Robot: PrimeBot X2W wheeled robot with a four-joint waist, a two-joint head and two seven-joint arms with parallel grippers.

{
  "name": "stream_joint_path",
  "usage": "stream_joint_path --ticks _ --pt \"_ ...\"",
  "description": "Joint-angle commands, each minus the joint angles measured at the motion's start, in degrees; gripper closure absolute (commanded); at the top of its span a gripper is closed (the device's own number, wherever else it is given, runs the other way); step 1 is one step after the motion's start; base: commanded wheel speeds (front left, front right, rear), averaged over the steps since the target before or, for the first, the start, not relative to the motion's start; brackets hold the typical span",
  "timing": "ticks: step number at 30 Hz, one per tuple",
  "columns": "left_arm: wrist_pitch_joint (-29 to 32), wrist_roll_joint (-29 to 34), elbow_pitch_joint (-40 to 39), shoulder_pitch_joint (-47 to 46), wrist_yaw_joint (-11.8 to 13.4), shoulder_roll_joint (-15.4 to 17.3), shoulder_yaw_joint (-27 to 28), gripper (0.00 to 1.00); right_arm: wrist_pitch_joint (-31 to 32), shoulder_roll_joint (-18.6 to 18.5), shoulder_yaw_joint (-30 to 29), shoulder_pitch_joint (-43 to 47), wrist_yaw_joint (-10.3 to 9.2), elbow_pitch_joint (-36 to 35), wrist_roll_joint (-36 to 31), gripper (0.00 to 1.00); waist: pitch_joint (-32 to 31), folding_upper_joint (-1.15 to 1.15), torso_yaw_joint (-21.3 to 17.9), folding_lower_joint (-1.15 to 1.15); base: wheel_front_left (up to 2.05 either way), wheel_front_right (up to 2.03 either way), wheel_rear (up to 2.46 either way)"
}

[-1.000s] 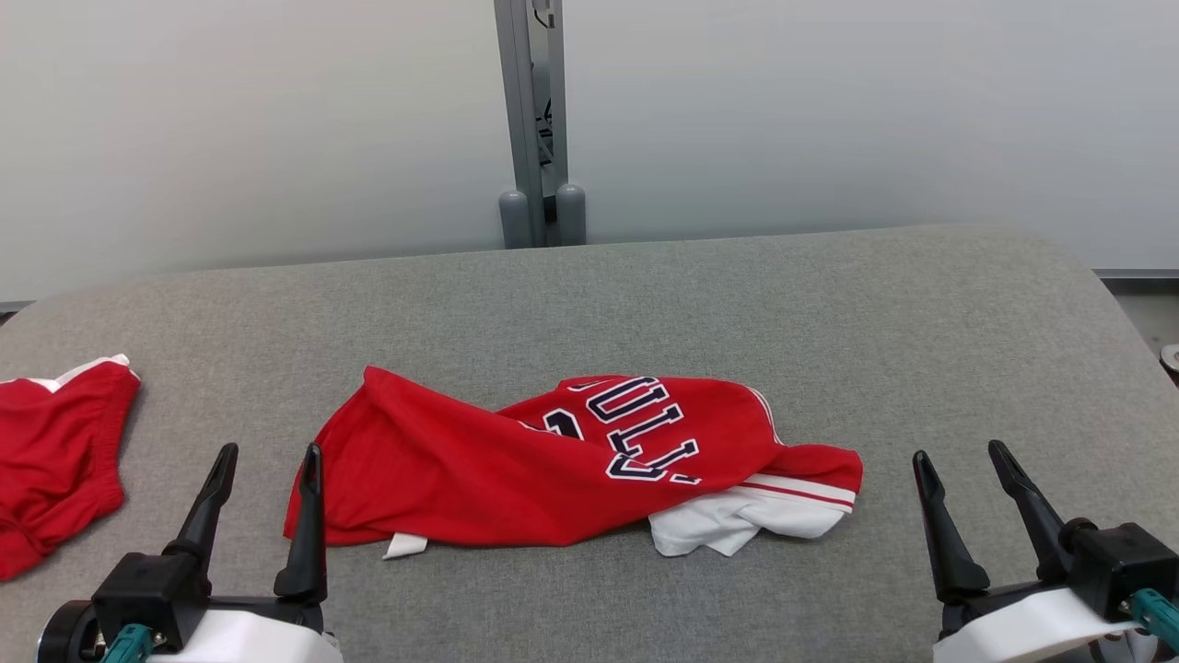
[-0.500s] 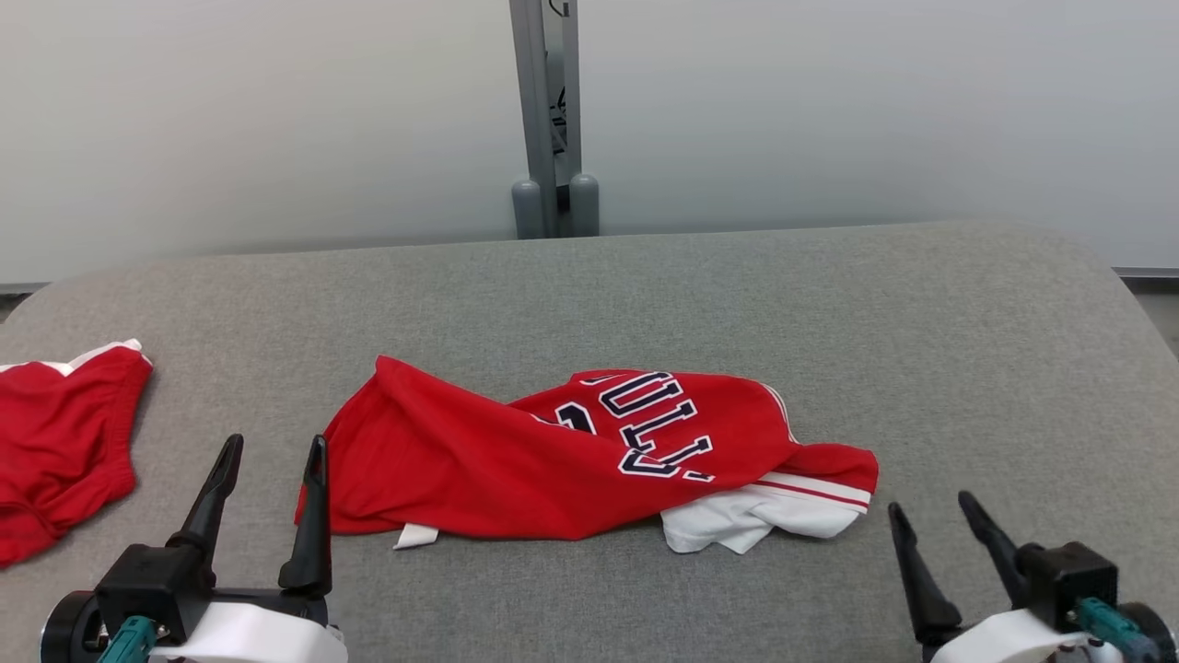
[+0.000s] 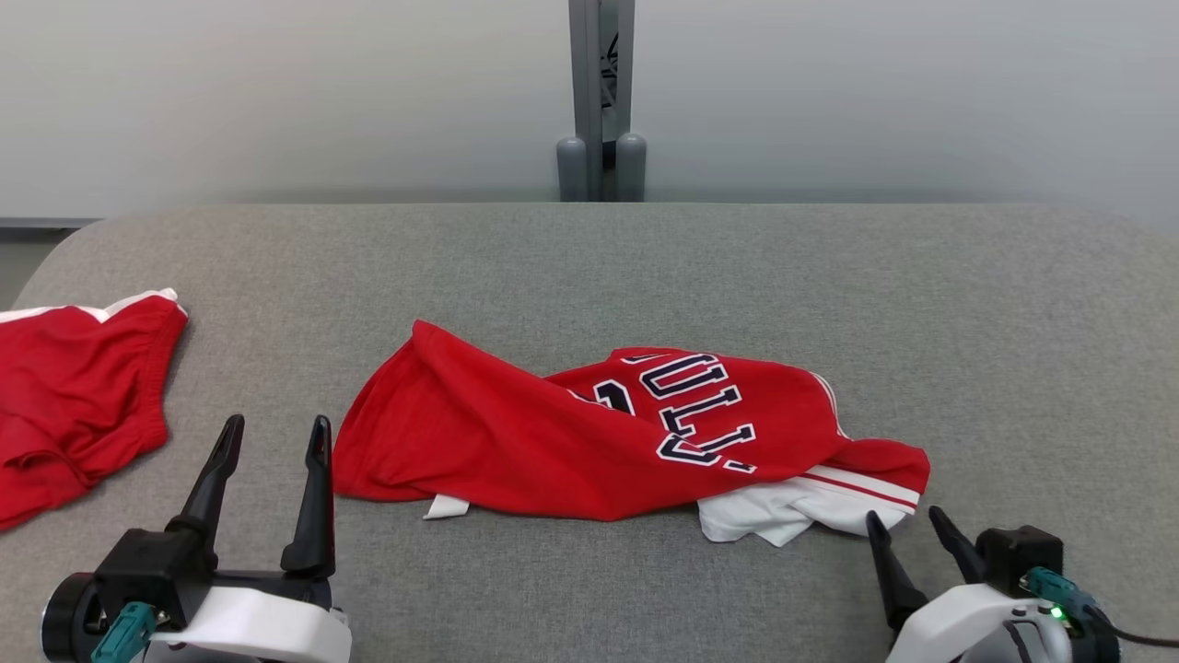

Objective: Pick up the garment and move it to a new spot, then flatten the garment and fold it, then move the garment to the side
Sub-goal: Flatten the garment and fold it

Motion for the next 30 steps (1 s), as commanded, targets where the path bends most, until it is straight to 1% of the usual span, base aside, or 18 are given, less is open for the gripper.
stream_joint_path --ticks 1,3,4,5,6,8,11,13,16,19,21,24,27,30 --pt "-0.3 0.0 0.2 -1.5 -0.1 0.1 0.0 0.00 -0.6 -0.3 0.7 -1.4 0.09 2.2 0.7 0.00 0.4 0.00 0.5 0.00 0.00 0.00 0.00" --pt "-0.4 -0.1 0.4 -1.4 -0.3 0.0 -0.1 0.00 -1.5 -0.4 1.5 -3.2 0.09 4.8 2.0 0.00 0.7 0.00 0.7 0.00 0.00 0.00 0.00" --pt "-0.4 -0.2 0.5 -1.6 -0.4 0.0 -0.2 0.00 -1.9 -0.4 1.8 -3.9 0.09 6.2 2.2 0.11 0.8 0.00 0.9 0.00 0.00 0.00 0.00" --pt "-0.6 -0.3 0.6 -1.7 -0.4 -0.1 -0.2 0.00 -2.4 -0.4 2.2 -4.5 0.09 7.0 3.1 0.56 0.9 0.00 1.0 0.00 0.00 0.00 0.00" --pt "-0.7 -0.4 0.8 -1.9 -0.4 -0.1 -0.1 0.00 -2.8 -0.4 2.5 -5.0 0.09 7.9 3.1 0.99 1.0 0.00 1.0 0.00 0.00 0.00 0.00" --pt "-0.9 -0.4 0.9 -2.1 -0.4 -0.1 0.0 0.00 -3.6 -0.4 3.0 -5.3 0.09 8.8 4.1 1.00 1.0 0.00 1.0 0.00 0.00 0.00 0.00" --pt "-1.2 -0.7 1.2 -2.1 -0.5 -0.3 0.1 0.00 -4.0 -0.8 3.9 -4.8 0.09 8.2 4.6 1.00 1.1 0.00 0.8 0.00 0.00 0.00 0.00" --pt "-1.4 -0.9 1.3 -2.1 -0.6 -0.4 0.2 0.00 -3.7 -1.6 4.4 -3.8 0.09 6.6 5.1 1.00 1.3 0.00 0.4 0.00 0.00 0.00 0.00" --pt "-2.0 -1.1 1.4 -2.1 -0.7 -0.4 0.5 0.00 -0.6 -3.6 6.0 -1.6 0.08 2.1 6.0 1.00 1.5 0.00 -0.5 0.00 0.00 0.00 0.00" --pt "-2.4 -1.2 1.5 -1.7 -0.7 -0.3 0.8 0.00 5.4 -6.4 8.3 1.4 0.08 -5.3 7.8 1.00 1.7 0.00 -1.7 0.00 0.00 0.00 0.00" --pt "-2.6 -1.4 1.4 -1.2 -0.6 -0.2 1.1 0.00 11.0 -8.7 9.8 3.7 0.08 -11.5 9.6 1.00 1.8 0.00 -2.7 0.00 0.00 0.00 0.00" --pt "-3.0 -1.6 1.3 -0.6 -0.3 0.0 1.5 0.00 20.7 -12.4 11.1 7.3 0.08 -22.5 14.1 1.00 1.9 0.00 -3.9 0.00 0.00 0.00 0.00" --pt "-3.1 -1.7 1.1 -0.7 -0.3 0.1 1.8 0.00 29.7 -15.2 9.6 10.8 0.06 -33.3 18.3 1.00 1.8 0.00 -4.6 0.00 0.00 0.00 0.00" --pt "-3.2 -1.8 1.1 -0.9 -0.4 0.1 1.7 0.00 37.1 -16.0 6.7 13.3 0.08 -42.5 22.5 1.00 1.5 0.00 -4.8 0.00 0.00 0.00 0.00"
